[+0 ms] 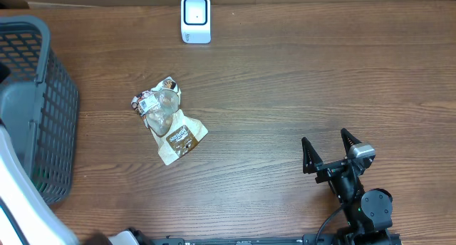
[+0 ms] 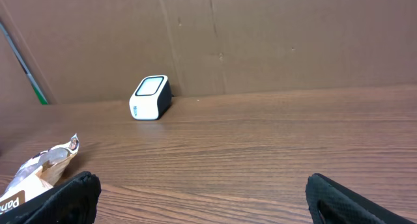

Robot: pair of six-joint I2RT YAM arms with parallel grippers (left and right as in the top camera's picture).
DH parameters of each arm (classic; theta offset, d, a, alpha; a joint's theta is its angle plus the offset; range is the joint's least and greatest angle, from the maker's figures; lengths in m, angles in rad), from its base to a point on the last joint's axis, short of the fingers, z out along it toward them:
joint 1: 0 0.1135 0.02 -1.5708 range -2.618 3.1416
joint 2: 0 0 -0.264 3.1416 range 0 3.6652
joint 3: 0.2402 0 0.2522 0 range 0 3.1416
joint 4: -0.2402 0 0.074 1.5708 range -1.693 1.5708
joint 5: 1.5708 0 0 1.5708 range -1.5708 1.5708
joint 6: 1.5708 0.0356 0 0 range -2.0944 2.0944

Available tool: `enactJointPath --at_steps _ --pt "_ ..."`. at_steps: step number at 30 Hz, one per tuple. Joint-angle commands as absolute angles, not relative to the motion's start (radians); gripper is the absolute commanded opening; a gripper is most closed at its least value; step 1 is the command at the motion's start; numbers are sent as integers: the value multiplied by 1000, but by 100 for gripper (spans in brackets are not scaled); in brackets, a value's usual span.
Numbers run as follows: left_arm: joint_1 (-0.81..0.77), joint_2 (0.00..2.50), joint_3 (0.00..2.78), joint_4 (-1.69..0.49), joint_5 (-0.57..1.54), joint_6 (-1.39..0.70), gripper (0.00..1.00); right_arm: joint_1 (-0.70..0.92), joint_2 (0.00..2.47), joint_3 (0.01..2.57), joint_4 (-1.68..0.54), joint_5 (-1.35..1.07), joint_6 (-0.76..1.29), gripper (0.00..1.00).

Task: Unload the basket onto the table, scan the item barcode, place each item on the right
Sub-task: 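Carry the green wipes pack to the table and release beside the bag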

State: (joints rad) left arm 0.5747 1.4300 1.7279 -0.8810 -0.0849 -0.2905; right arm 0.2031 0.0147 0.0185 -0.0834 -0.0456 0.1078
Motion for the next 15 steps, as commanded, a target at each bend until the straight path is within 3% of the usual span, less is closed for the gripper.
enactJointPath --at_steps 1,7,15 --pt "461 1322 1736 -913 -29 -311 4 201 3 8 -80 -47 103 100" --pt "196 1272 1736 -994 -44 -325 4 201 3 8 -80 -47 103 100" --pt "-151 1422 1736 -1142 -131 -395 4 201 3 8 -80 -47 103 100"
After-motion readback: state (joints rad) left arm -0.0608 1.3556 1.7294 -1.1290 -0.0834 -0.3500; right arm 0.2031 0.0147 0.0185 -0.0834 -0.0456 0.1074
